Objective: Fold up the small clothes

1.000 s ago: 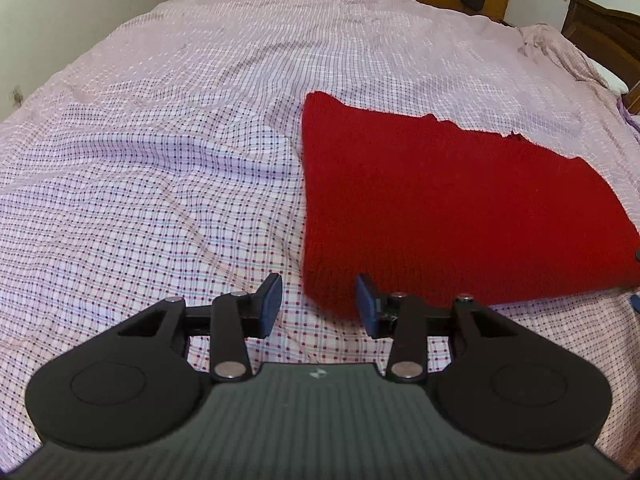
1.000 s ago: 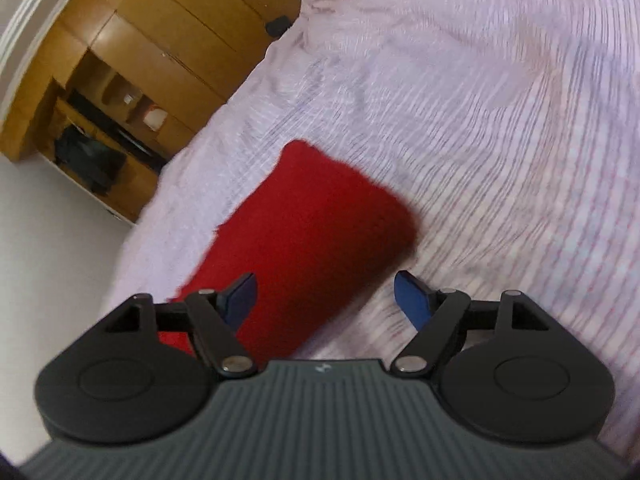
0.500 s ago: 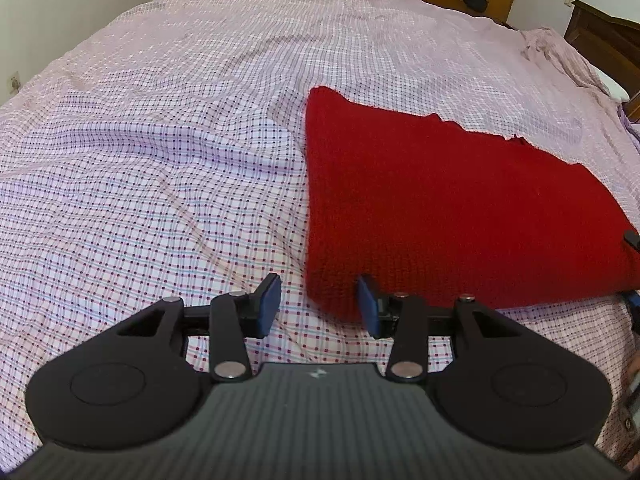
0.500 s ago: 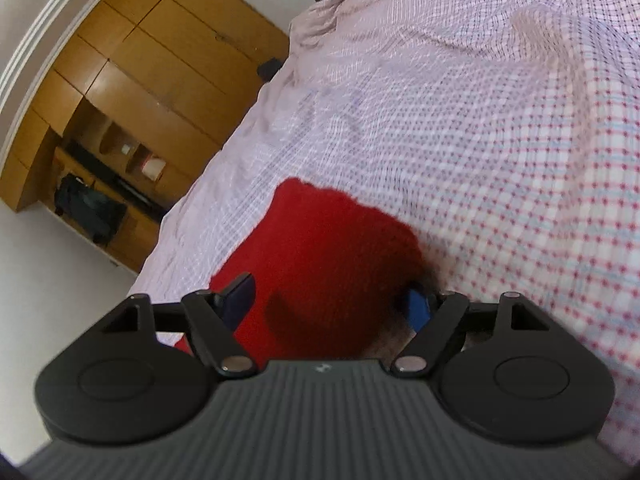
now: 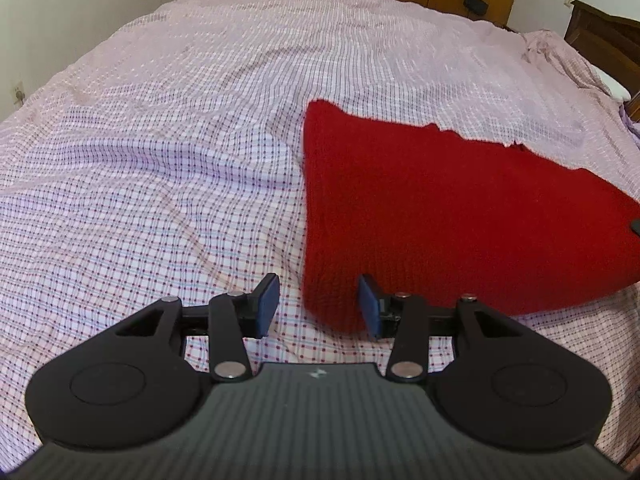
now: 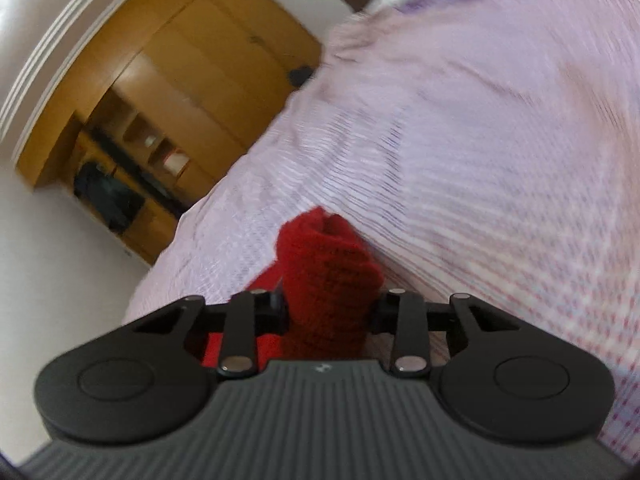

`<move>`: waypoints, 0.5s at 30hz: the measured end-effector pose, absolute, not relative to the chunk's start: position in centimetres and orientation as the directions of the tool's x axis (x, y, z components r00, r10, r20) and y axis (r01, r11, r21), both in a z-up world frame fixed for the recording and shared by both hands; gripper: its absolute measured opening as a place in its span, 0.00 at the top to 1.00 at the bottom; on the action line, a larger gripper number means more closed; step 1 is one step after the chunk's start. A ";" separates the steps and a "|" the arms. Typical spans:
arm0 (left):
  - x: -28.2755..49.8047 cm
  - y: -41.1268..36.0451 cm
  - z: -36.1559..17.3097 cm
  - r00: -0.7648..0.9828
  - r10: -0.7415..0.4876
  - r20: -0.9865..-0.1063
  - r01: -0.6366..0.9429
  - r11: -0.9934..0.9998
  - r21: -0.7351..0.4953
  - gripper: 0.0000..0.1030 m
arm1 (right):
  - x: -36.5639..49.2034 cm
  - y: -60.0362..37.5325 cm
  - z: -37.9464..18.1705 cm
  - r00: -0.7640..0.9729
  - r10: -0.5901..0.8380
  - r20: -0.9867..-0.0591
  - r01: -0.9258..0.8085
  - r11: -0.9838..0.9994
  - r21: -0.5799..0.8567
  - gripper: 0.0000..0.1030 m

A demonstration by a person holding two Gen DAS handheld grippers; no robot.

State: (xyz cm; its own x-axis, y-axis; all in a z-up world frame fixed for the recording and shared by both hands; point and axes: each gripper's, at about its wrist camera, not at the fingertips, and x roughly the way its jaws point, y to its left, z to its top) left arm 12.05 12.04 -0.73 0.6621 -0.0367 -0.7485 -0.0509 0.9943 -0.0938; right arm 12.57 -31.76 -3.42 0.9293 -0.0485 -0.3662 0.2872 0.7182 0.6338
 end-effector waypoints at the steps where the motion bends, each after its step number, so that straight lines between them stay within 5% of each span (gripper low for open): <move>1: 12.0 12.1 -0.5 0.666 -0.036 -0.745 -0.051 0.994 -0.094 0.52 | 12.8 -31.3 -2.5 0.933 -0.047 -0.357 0.271 0.745 0.610 0.65; 15: 11.6 16.3 2.2 0.705 0.029 -0.708 -0.084 0.995 -0.043 0.52 | 16.2 -19.3 6.8 0.963 0.121 -0.243 -0.057 0.965 0.256 0.66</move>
State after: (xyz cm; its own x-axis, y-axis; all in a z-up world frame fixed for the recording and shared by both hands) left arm 11.62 16.26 2.19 0.7054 0.0293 -0.7082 -0.0845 0.9955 -0.0429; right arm 16.19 -19.30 6.75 0.9626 0.1210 -0.2426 -0.0568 0.9651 0.2556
